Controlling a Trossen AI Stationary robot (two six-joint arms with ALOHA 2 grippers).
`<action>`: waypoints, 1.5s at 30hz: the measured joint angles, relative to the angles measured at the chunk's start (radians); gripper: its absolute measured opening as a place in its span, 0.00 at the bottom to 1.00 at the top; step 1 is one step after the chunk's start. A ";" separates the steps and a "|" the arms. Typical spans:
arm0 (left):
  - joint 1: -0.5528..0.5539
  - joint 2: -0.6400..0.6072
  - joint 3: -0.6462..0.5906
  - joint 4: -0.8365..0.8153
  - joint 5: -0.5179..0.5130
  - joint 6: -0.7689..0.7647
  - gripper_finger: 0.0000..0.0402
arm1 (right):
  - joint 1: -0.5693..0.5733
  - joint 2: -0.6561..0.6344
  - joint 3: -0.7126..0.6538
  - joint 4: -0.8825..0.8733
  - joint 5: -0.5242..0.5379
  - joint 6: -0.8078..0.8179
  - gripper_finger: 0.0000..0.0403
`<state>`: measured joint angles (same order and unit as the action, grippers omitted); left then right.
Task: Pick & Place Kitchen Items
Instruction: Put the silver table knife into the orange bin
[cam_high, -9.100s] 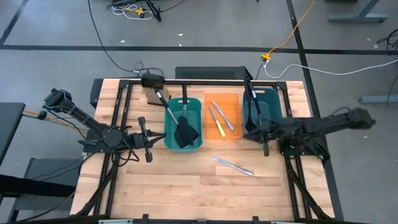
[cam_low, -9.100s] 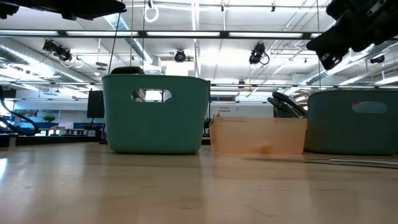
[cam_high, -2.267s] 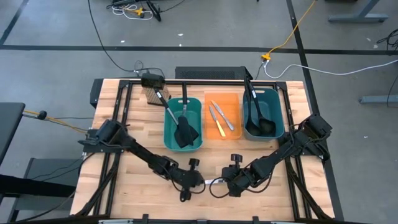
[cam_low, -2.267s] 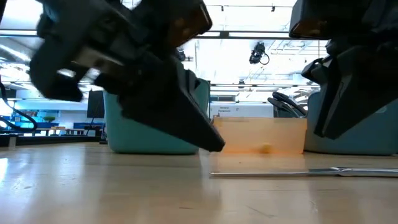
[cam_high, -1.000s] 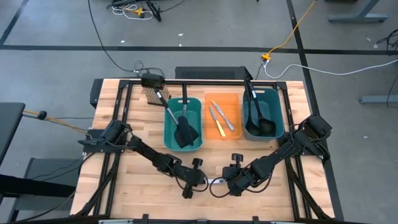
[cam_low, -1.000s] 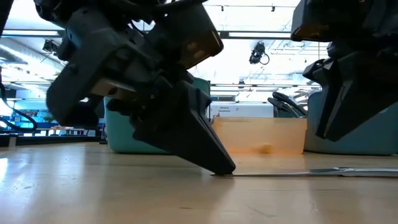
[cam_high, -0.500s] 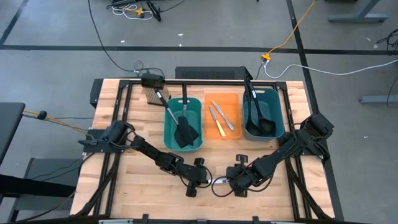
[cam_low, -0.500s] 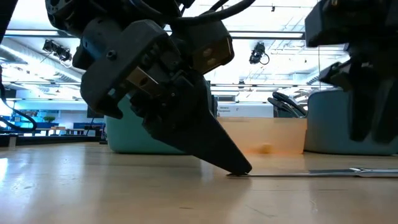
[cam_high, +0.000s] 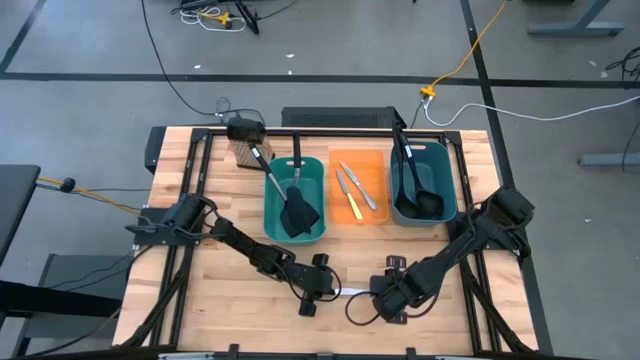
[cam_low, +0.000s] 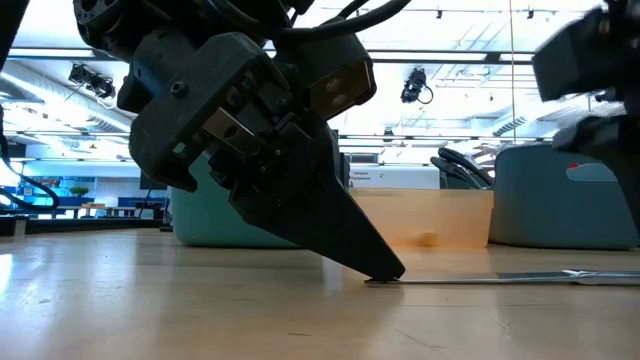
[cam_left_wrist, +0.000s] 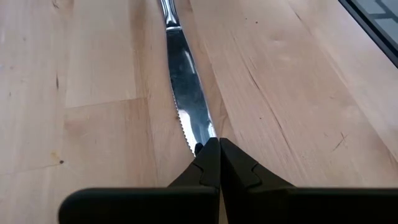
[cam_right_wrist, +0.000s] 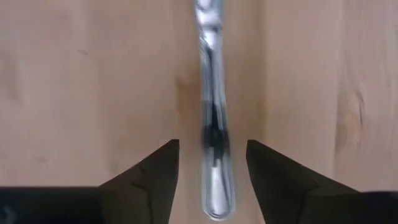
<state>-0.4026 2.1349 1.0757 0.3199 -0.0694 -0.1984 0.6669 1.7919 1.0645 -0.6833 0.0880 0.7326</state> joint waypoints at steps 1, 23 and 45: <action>0.000 0.000 0.000 0.000 0.000 0.000 0.00 | 0.002 0.009 0.000 -0.014 0.001 0.011 0.48; 0.002 0.000 -0.001 0.000 0.010 0.000 0.00 | 0.010 0.113 0.010 -0.008 -0.019 -0.019 0.16; -0.002 0.005 -0.004 0.061 0.025 0.068 0.02 | -0.003 0.091 0.081 -0.154 -0.029 -0.033 0.00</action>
<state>-0.4042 2.1403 1.0714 0.3809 -0.0441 -0.1300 0.6640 1.8832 1.1460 -0.8375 0.0593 0.6994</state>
